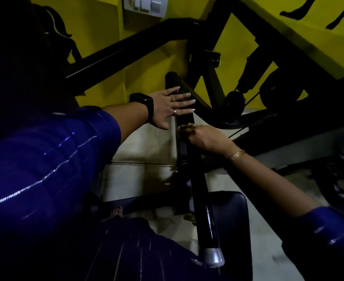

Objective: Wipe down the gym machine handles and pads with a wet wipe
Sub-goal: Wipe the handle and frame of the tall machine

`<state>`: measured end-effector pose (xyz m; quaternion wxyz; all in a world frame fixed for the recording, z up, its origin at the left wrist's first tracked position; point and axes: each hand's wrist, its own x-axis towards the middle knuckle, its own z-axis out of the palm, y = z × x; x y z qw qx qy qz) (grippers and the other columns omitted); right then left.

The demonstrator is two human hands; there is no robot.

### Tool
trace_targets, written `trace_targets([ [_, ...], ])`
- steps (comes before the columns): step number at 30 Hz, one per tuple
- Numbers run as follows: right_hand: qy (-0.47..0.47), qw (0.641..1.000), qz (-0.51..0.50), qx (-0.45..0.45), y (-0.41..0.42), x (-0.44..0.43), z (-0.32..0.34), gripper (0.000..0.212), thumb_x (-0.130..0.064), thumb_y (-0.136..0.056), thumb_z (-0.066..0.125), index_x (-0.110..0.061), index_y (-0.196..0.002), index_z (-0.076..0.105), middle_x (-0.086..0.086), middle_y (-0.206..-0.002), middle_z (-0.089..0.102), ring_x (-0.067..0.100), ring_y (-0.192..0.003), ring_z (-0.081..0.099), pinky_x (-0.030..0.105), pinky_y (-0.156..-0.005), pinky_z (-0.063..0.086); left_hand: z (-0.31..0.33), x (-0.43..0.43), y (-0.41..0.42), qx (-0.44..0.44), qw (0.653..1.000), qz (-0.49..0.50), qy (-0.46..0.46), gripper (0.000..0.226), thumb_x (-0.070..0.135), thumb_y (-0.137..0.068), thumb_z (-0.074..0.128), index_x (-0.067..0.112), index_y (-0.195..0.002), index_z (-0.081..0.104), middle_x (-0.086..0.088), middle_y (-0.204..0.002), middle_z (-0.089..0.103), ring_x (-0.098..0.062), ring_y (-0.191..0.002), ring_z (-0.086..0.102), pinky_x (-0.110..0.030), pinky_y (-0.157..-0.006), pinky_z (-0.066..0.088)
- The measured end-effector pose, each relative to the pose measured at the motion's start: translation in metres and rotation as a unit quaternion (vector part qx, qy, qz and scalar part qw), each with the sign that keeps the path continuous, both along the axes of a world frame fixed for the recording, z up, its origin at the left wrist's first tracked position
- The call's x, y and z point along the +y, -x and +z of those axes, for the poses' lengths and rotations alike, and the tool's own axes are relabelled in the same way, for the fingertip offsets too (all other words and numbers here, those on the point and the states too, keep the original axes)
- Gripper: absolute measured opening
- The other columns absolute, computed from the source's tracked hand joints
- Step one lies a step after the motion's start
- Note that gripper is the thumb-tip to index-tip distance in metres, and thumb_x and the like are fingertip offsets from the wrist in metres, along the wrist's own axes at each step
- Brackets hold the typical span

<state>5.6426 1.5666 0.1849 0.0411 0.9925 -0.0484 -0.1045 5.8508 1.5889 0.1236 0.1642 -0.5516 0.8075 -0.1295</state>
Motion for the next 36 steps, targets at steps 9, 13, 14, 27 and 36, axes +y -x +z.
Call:
trace_targets([
  [9,0.012,0.996,0.062,0.058,0.006,-0.013,-0.015,0.055,-0.026,-0.094,0.018,0.0,-0.126,0.055,0.019,-0.131,0.054,0.031,-0.113,0.057,0.038,-0.085,0.046,-0.001,0.01,0.013,-0.045,0.998,0.043,0.0,0.11,0.072,-0.082,0.042,0.018,-0.148,-0.028,-0.006,-0.159,-0.026,-0.031,-0.146,-0.025,-0.042,-0.106,-0.031],
  [13,0.057,0.998,0.011,0.025,-0.013,-0.021,-0.015,0.038,-0.013,-0.101,0.031,-0.001,-0.13,0.052,0.017,-0.139,0.049,0.031,-0.124,0.05,0.04,-0.085,0.049,0.0,0.009,0.01,-0.022,0.999,0.024,0.0,0.095,0.068,-0.09,0.033,0.02,-0.143,-0.03,-0.005,-0.156,-0.028,-0.027,-0.147,-0.021,-0.04,-0.112,-0.023],
  [14,0.05,0.998,-0.001,0.029,-0.013,-0.016,-0.011,0.038,-0.012,-0.101,0.032,-0.002,-0.133,0.051,0.016,-0.141,0.048,0.029,-0.126,0.049,0.04,-0.088,0.047,0.0,0.008,0.008,-0.014,1.0,0.019,-0.001,0.088,0.066,-0.094,0.028,0.02,-0.143,-0.029,-0.005,-0.159,-0.024,-0.026,-0.148,-0.02,-0.04,-0.114,-0.02],
  [27,0.055,0.998,-0.013,-0.015,-0.016,-0.025,-0.009,0.042,-0.021,-0.102,0.031,-0.007,-0.134,0.053,0.017,-0.134,0.055,0.032,-0.115,0.056,0.038,-0.08,0.045,-0.003,0.001,0.009,-0.048,0.999,0.004,-0.022,0.066,0.045,-0.104,0.017,0.015,-0.139,-0.031,-0.008,-0.161,-0.022,-0.021,-0.148,-0.021,-0.039,-0.118,-0.013],
  [36,-0.031,0.998,0.033,0.05,0.018,-0.004,-0.022,0.048,-0.031,-0.099,0.028,-0.001,-0.118,0.061,0.018,-0.133,0.054,0.035,-0.119,0.054,0.046,-0.09,0.047,0.0,0.005,0.014,-0.065,0.997,0.021,-0.021,0.07,0.047,-0.104,0.017,0.013,-0.149,-0.025,-0.009,-0.161,-0.021,-0.022,-0.148,-0.02,-0.04,-0.119,-0.01],
])
